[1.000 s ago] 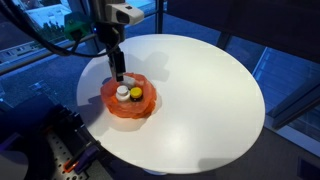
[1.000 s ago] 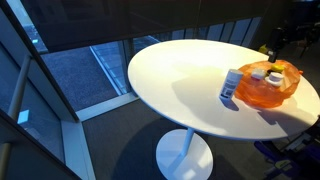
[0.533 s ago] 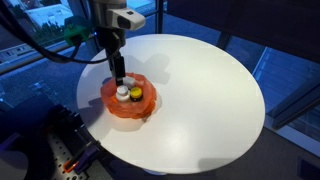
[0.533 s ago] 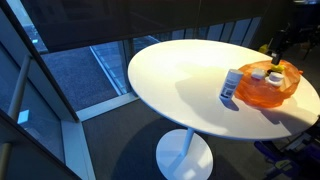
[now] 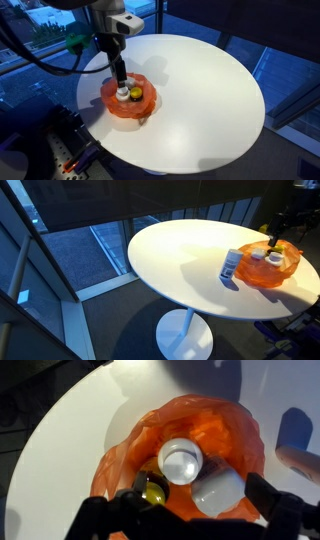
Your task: Remove the orange and white bottle from the plastic and place it on the table
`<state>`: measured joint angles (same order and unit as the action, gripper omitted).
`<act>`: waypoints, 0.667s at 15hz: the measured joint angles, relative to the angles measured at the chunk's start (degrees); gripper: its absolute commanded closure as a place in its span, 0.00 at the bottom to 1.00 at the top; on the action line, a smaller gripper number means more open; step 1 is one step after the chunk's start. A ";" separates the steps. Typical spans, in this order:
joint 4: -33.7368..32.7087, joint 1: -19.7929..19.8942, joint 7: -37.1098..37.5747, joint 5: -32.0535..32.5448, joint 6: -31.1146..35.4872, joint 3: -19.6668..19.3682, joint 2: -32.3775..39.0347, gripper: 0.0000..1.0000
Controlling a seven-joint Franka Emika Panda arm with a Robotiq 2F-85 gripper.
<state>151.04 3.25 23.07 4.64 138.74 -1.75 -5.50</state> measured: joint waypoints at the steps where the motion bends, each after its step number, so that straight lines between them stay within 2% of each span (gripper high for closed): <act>1: 0.75 0.00 -0.38 0.00 1.30 -0.07 0.17 0.00; 10: 3.37 0.36 -8.08 0.10 7.23 -2.00 3.35 0.00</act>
<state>154.40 3.60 14.99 4.74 145.97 -3.75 -2.15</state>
